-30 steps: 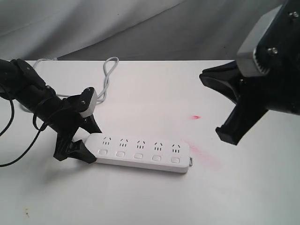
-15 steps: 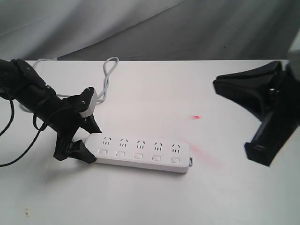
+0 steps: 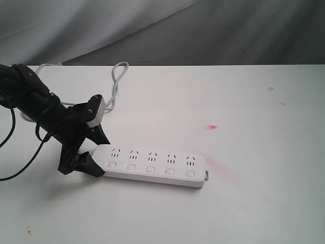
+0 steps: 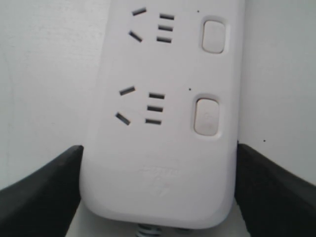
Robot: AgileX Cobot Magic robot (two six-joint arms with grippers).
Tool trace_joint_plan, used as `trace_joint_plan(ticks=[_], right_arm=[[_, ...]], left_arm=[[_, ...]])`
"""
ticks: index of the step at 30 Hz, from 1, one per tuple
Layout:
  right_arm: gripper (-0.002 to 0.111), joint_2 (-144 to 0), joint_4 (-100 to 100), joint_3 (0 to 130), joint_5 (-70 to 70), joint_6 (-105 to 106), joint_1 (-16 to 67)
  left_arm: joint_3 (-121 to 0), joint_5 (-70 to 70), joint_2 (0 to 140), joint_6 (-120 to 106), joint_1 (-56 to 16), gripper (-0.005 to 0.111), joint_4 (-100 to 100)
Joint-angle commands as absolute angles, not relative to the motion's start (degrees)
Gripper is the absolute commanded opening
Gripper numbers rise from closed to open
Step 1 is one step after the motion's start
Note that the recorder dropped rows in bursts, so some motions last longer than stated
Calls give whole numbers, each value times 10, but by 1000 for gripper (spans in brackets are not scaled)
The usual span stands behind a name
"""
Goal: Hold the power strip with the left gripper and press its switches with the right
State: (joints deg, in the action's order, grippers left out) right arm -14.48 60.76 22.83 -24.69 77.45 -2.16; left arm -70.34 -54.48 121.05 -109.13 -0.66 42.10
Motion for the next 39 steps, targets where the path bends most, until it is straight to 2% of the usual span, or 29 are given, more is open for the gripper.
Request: trace_joint_plan(ticks=[1,11,18,24,29,39], right_arm=[[0,-115,611,192,-245,733,-39],[0,-131,583,165,-225,684,-39],[0,-138,233,165,-214,312,-39],[0,-119,89,144,-143,107,-39],[0,-56,88,73,-74,90,-39],[0,0,83,20,-71,90,-39]], left_arm=[[-703,-553,1214,-1090,-9,64,414],[-703,-553,1214,-1090,-9,64,414],[-703,-553,1214,-1090,-9,64,414],[-703,-553,1214,-1090,-9,64,414],[-703,-553,1214,-1090,-9,64,414],[-703,-553,1214,-1090,-9,64,414]])
